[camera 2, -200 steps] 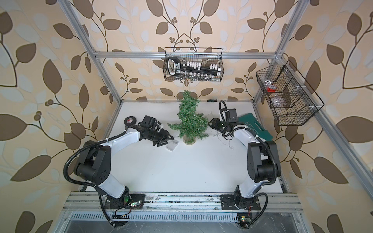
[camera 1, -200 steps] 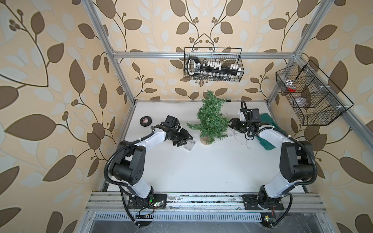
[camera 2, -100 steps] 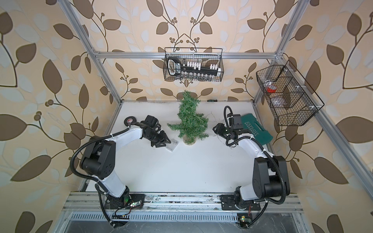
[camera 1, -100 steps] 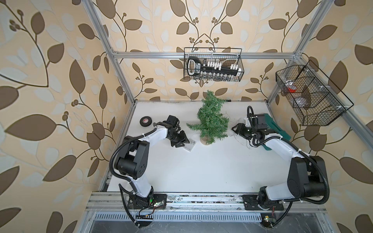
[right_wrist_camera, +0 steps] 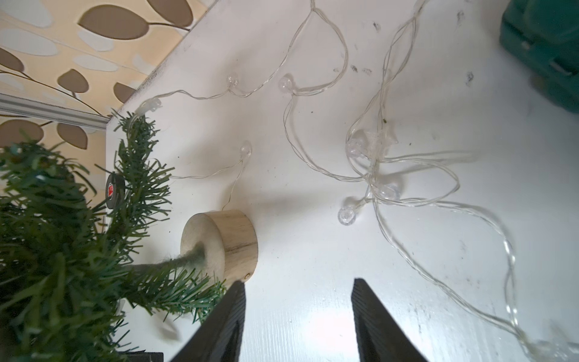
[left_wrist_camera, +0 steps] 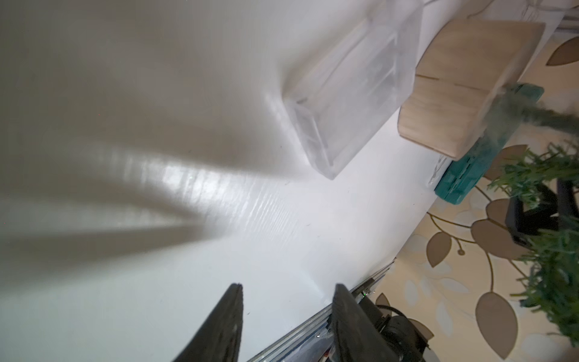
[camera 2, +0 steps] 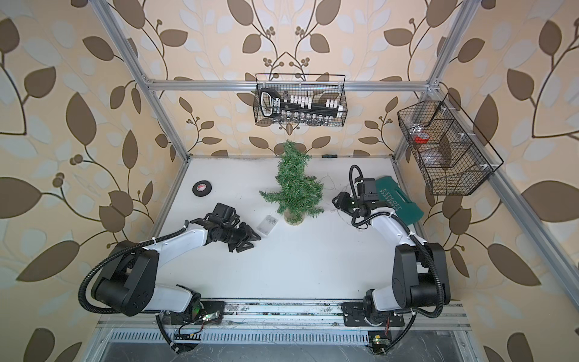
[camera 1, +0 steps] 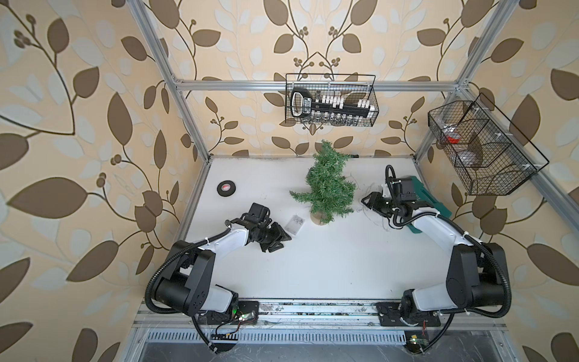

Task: Remove string lights from the small christmas tree
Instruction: Adjust the light string at the center of the board.

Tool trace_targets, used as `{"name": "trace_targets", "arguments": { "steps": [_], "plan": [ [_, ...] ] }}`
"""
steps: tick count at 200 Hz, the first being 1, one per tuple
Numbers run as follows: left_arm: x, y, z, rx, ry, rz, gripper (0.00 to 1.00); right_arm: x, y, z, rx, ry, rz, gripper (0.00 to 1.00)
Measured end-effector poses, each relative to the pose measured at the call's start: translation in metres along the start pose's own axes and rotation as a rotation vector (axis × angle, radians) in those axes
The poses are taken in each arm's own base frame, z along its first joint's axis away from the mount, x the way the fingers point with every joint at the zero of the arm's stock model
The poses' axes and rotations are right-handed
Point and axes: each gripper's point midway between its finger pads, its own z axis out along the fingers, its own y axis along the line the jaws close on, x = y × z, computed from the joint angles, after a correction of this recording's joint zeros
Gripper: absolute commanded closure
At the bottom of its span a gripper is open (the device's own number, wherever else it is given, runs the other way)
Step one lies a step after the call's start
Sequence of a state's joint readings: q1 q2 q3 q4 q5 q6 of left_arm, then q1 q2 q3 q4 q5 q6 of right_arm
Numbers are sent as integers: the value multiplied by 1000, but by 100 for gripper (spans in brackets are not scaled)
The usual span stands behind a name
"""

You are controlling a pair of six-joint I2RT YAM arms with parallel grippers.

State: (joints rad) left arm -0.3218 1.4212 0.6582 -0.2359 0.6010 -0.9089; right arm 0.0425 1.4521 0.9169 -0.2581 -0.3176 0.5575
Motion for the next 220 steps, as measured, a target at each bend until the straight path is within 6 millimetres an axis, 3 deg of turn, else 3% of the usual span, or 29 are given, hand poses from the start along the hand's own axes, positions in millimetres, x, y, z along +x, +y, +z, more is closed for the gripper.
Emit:
{"name": "trace_targets", "arguments": {
  "steps": [39, 95, 155, 189, 220],
  "plan": [
    [-23, -1, 32, 42, -8, -83, 59, 3, -1, -4, 3, 3, 1, 47],
    [-58, -43, 59, 156, 5, -84, 61, 1, 2, -12, 3, -13, -2, 48],
    [-119, -98, 91, 198, -12, -6, 62, 2, 0, -11, 8, -5, 3, 48],
    [-147, -127, 108, 234, -7, 33, 63, -8, 4, 4, -3, 17, 7, 48],
    [-159, -145, 120, 263, 25, 55, 63, -18, 22, 38, -45, 62, -11, 46]
  ]
}}
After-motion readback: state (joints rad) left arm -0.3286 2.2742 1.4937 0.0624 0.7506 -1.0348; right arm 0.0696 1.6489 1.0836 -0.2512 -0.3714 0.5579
